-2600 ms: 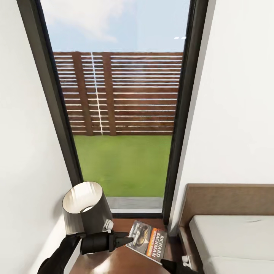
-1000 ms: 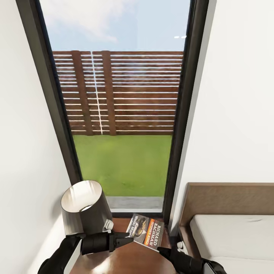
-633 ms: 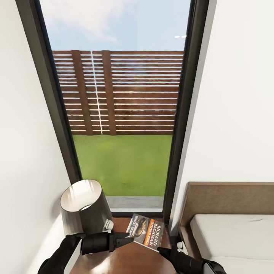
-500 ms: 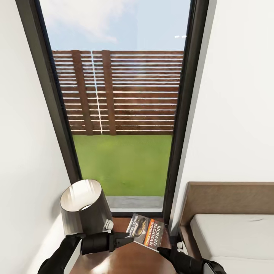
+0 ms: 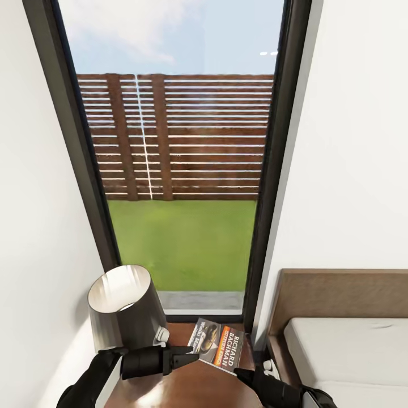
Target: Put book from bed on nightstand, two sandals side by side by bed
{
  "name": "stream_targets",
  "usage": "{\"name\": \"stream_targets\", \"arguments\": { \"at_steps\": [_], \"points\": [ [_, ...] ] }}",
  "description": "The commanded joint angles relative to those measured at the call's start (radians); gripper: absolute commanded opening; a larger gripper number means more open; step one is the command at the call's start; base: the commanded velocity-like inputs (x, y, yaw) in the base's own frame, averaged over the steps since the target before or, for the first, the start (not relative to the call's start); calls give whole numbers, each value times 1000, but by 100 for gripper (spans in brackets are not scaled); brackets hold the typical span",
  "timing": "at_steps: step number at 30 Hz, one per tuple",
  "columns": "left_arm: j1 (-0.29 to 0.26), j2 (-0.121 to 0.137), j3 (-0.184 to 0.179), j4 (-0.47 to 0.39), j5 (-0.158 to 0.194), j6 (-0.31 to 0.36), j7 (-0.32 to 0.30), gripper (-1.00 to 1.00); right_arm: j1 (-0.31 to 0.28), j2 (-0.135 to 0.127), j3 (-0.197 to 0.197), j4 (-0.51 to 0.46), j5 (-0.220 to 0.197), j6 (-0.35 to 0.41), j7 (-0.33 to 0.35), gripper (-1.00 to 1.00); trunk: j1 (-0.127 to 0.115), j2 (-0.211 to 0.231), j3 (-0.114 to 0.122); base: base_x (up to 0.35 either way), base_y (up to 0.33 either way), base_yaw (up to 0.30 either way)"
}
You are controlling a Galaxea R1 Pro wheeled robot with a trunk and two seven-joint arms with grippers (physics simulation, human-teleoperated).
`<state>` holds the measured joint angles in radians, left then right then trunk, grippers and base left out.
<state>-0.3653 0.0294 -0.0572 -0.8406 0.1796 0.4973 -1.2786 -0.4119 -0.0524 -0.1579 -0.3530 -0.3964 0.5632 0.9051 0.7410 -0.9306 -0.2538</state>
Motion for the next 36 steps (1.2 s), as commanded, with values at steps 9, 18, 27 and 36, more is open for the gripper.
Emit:
{"name": "stream_targets", "arguments": {
  "at_steps": [9,18,27,36],
  "points": [
    [-1,1,-4,0,9,10,1,100,-1,0,-3,0,-4,7,1,-100,35,-64,-30,0,0,0],
    [-1,1,-4,0,9,10,1,100,-1,-1,-3,0,-4,6,1,-100,69,-127,-58,0,0,0],
    [-1,1,-4,1,9,10,1,100,-1,-1,-3,0,-4,6,1,-100,104,-190,-86,0,0,0],
    [0,1,-4,1,9,10,1,100,-1,-1,-3,0,-4,6,1,-100,138,-253,-114,0,0,0]
  ]
}}
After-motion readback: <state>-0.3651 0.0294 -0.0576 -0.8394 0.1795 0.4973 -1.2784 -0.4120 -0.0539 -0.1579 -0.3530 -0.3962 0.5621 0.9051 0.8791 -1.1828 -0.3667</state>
